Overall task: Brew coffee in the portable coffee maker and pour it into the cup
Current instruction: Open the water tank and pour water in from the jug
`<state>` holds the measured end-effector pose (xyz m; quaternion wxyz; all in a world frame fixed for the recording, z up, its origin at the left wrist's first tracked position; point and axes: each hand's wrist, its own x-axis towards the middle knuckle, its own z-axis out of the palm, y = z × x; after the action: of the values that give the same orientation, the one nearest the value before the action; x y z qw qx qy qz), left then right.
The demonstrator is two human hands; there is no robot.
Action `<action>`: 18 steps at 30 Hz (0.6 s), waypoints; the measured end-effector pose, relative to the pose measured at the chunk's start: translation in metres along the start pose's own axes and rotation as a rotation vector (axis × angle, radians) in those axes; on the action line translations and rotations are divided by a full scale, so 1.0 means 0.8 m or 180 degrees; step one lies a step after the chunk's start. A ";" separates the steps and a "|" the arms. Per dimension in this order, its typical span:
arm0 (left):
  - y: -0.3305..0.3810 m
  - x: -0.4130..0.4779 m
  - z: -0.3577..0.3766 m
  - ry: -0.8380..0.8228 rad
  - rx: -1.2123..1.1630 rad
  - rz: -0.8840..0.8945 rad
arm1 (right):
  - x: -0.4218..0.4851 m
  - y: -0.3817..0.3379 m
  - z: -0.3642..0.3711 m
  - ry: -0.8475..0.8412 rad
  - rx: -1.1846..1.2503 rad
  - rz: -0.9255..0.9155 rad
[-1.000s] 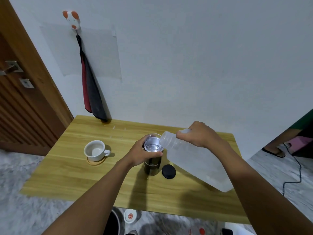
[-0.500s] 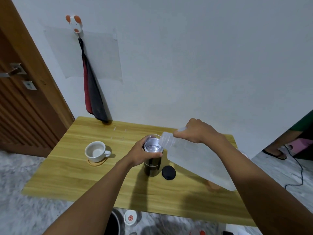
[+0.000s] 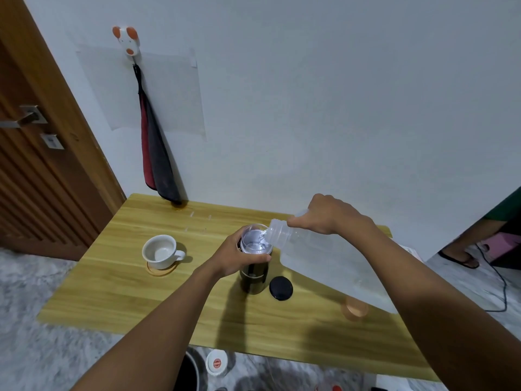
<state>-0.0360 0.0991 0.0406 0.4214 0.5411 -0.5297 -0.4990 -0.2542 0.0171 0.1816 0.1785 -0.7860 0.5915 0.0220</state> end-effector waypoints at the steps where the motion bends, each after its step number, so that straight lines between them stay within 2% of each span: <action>1: 0.000 0.000 0.000 -0.0003 0.0017 0.0004 | 0.000 -0.001 -0.001 -0.0004 -0.0001 -0.0011; 18: -0.003 0.002 -0.001 -0.0005 0.0027 0.0010 | 0.005 -0.002 -0.003 -0.0045 -0.0087 -0.0054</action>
<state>-0.0348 0.0977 0.0380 0.4195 0.5417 -0.5329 -0.4966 -0.2521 0.0134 0.1830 0.1721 -0.7931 0.5832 0.0342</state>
